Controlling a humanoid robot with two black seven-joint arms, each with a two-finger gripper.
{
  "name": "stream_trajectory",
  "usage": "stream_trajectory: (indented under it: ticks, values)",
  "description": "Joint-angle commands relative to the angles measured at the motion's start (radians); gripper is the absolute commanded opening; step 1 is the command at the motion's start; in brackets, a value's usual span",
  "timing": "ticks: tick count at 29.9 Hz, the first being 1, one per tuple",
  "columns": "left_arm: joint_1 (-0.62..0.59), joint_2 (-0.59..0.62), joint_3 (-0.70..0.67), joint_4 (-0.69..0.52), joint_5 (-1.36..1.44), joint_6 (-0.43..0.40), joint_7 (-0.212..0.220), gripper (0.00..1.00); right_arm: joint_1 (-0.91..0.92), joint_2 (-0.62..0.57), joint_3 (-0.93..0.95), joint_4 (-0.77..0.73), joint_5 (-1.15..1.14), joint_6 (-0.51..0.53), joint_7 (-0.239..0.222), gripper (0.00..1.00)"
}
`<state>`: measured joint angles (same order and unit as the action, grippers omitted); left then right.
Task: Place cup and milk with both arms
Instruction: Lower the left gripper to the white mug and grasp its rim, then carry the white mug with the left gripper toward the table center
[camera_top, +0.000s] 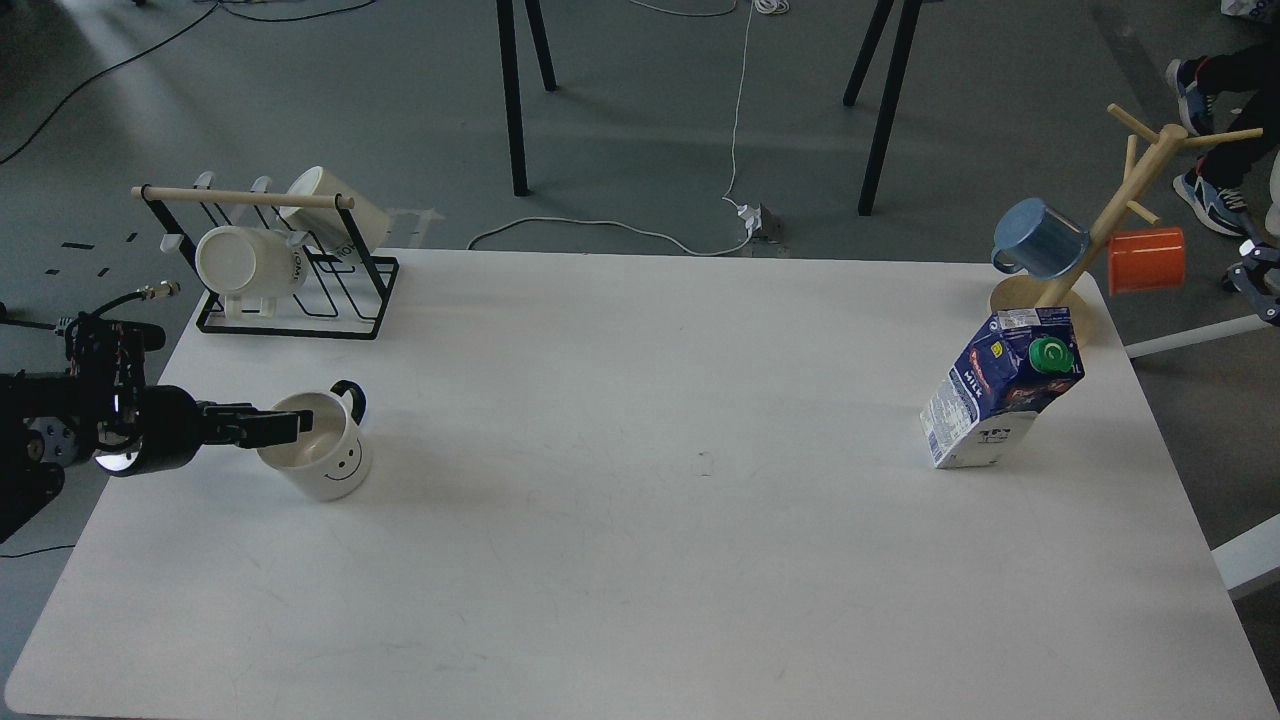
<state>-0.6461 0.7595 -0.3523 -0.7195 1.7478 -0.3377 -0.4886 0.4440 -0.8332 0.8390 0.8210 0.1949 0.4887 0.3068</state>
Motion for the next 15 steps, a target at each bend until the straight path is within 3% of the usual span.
stream_trajectory:
  ticks: [1,3,10,15]
  values:
    - [0.006,-0.002,0.001,0.000,0.002,0.019,0.000,0.76,-0.001,0.000,0.000,0.000,0.000,0.000,0.000,0.99]
    - [0.014,-0.002,-0.001,0.000,0.002,0.020,0.000,0.69,-0.002,0.000,0.000,0.000,0.000,0.000,0.000,0.99]
    - [0.026,-0.031,0.003,0.005,0.002,0.040,0.000,0.61,-0.002,0.000,0.000,0.000,0.000,0.000,0.000,0.99]
    - [0.031,-0.031,0.015,0.005,0.004,0.045,0.000,0.45,-0.004,0.000,0.002,0.000,0.000,0.000,0.000,0.99]
